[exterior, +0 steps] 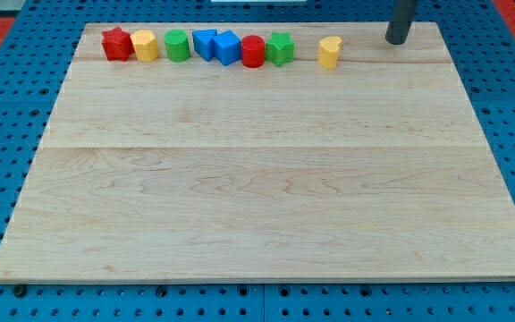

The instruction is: Move yellow heart to the center

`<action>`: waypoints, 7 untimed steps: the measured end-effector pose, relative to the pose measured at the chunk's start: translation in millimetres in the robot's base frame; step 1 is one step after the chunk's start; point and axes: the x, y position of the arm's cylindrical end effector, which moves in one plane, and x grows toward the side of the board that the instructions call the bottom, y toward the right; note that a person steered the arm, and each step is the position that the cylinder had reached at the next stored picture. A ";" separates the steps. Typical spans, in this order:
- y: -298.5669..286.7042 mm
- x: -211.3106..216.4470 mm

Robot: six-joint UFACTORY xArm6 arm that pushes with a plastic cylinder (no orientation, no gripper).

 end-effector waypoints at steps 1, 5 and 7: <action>0.0 0.0; -15.2 0.0; -56.1 6.3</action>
